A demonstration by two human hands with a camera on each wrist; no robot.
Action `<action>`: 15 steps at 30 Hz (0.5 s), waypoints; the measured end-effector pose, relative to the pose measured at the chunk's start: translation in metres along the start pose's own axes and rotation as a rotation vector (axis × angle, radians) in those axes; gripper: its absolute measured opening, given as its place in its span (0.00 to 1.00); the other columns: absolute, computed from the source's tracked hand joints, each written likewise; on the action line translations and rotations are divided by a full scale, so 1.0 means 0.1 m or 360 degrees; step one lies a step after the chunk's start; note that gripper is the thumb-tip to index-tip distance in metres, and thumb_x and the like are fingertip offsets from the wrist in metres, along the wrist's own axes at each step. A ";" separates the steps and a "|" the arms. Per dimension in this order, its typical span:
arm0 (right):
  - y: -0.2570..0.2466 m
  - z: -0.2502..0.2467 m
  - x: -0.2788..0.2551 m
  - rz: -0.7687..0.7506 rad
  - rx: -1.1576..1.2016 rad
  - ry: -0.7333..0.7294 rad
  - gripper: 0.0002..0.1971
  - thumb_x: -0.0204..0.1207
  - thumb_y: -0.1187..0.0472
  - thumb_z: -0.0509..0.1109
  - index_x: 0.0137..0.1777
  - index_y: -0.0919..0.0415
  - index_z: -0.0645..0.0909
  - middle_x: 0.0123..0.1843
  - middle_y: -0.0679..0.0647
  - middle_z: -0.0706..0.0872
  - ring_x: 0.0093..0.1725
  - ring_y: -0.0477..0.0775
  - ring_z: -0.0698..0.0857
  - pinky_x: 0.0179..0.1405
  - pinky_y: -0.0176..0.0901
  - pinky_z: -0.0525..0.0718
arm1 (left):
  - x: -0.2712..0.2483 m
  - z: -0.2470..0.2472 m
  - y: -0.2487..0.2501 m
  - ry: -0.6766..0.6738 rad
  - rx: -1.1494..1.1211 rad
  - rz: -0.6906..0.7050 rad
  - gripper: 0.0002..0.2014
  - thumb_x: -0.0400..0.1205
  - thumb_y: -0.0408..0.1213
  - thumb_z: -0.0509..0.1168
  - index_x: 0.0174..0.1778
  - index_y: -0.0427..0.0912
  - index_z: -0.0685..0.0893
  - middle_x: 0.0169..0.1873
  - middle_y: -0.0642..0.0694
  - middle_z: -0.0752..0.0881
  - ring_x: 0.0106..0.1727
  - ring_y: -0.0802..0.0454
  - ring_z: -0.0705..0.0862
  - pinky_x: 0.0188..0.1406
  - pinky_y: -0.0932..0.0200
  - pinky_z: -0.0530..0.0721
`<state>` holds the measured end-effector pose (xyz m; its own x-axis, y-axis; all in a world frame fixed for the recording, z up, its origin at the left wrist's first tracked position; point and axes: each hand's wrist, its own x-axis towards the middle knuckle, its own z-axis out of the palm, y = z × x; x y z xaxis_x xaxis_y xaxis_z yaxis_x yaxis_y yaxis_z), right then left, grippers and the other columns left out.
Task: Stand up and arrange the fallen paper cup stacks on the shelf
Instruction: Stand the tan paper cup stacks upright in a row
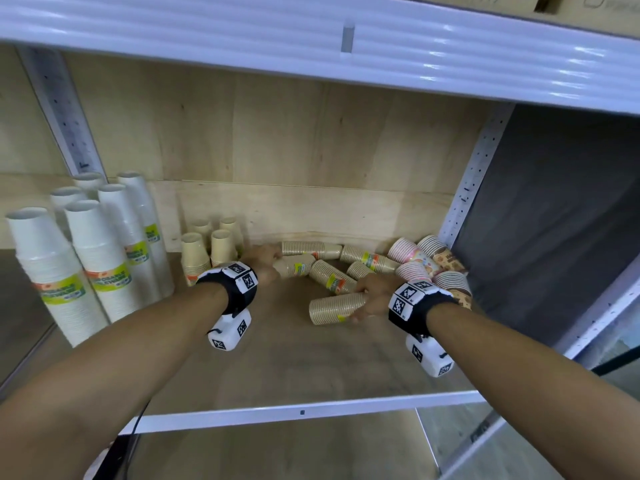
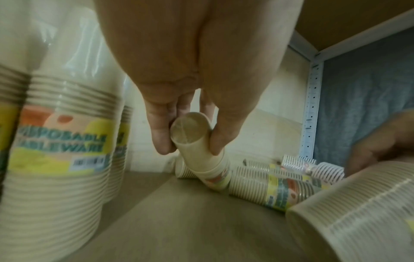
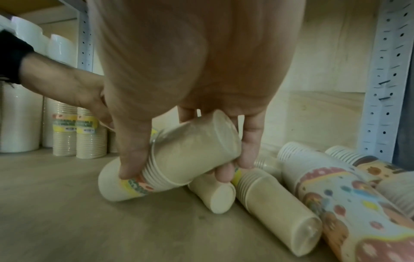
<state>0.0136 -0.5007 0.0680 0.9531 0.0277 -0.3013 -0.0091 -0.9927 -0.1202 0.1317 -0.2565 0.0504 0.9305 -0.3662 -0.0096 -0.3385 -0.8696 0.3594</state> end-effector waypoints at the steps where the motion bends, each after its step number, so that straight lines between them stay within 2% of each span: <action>1: -0.03 -0.03 0.00 0.0003 0.0015 0.0028 0.38 0.67 0.38 0.78 0.74 0.56 0.75 0.68 0.52 0.81 0.65 0.55 0.82 0.57 0.42 0.79 | -0.01 -0.04 0.03 0.0040 0.0003 -0.0003 0.23 0.76 0.33 0.72 0.69 0.44 0.80 0.66 0.42 0.81 0.65 0.43 0.80 0.60 0.55 0.79; 3: -0.08 -0.09 0.00 0.0007 0.0041 0.0099 0.37 0.66 0.38 0.78 0.73 0.55 0.77 0.68 0.51 0.81 0.64 0.54 0.81 0.54 0.41 0.77 | -0.02 -0.13 0.10 0.0131 -0.0010 -0.0012 0.22 0.77 0.33 0.71 0.68 0.45 0.81 0.66 0.43 0.80 0.67 0.43 0.80 0.64 0.55 0.79; 6: -0.16 -0.18 0.01 0.0006 0.0120 0.0208 0.33 0.62 0.40 0.81 0.65 0.54 0.80 0.61 0.49 0.82 0.58 0.53 0.82 0.49 0.41 0.78 | -0.05 -0.28 0.19 0.0174 -0.0070 -0.0002 0.19 0.77 0.32 0.70 0.64 0.45 0.82 0.61 0.43 0.82 0.61 0.45 0.82 0.57 0.56 0.81; 10: -0.27 -0.26 0.10 -0.0024 0.0112 0.0308 0.30 0.58 0.40 0.82 0.58 0.52 0.82 0.54 0.48 0.83 0.48 0.50 0.81 0.34 0.38 0.73 | -0.09 -0.48 0.32 0.0197 -0.0095 0.0077 0.18 0.76 0.31 0.71 0.63 0.43 0.83 0.56 0.45 0.84 0.59 0.45 0.83 0.53 0.56 0.82; 15: -0.45 -0.38 0.18 -0.0075 0.0164 0.0330 0.25 0.68 0.50 0.80 0.63 0.55 0.80 0.57 0.50 0.79 0.56 0.53 0.80 0.46 0.40 0.75 | -0.17 -0.57 0.42 0.0167 -0.0102 0.0122 0.18 0.76 0.32 0.71 0.63 0.45 0.82 0.56 0.47 0.84 0.50 0.50 0.80 0.44 0.60 0.75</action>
<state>0.0429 -0.4600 0.1037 0.9949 0.0383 -0.0937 0.0160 -0.9734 -0.2284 0.1100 -0.2681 0.1184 0.9129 -0.3913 0.1165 -0.4027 -0.8163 0.4140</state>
